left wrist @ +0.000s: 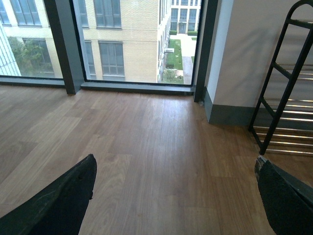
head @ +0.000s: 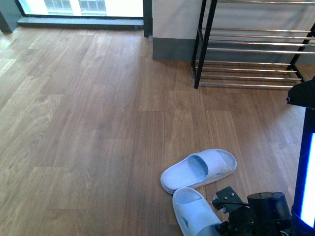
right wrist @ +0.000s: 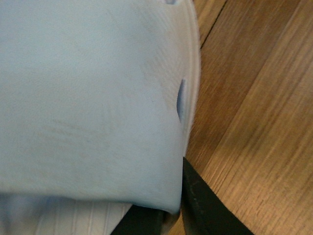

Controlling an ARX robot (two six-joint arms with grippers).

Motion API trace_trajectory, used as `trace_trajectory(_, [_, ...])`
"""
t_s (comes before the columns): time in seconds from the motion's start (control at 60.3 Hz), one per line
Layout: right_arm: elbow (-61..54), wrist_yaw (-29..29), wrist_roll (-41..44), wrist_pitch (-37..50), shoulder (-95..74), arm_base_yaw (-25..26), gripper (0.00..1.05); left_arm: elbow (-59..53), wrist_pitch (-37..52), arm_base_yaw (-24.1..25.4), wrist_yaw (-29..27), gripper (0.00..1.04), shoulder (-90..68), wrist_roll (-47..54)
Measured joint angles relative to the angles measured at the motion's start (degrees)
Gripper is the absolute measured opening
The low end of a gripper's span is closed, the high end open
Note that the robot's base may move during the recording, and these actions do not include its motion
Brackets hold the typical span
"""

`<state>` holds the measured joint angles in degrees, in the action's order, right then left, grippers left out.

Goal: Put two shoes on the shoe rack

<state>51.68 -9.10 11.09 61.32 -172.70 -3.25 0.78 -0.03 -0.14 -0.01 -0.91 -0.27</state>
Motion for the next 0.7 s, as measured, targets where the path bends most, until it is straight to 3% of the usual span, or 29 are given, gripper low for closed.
trace_trajectory(0.431, [-16.1, 3.4, -3.0, 2.6, 21.9, 9.8, 0.01, 0.0, 0.0, 0.0, 0.0, 0.95, 0.0, 0.0])
trace_trajectory(0.697, [-30.4, 3.3, -5.7, -11.1, 62.3, 19.6, 0.01, 0.0, 0.0, 0.0, 0.0, 0.95, 0.0, 0.0])
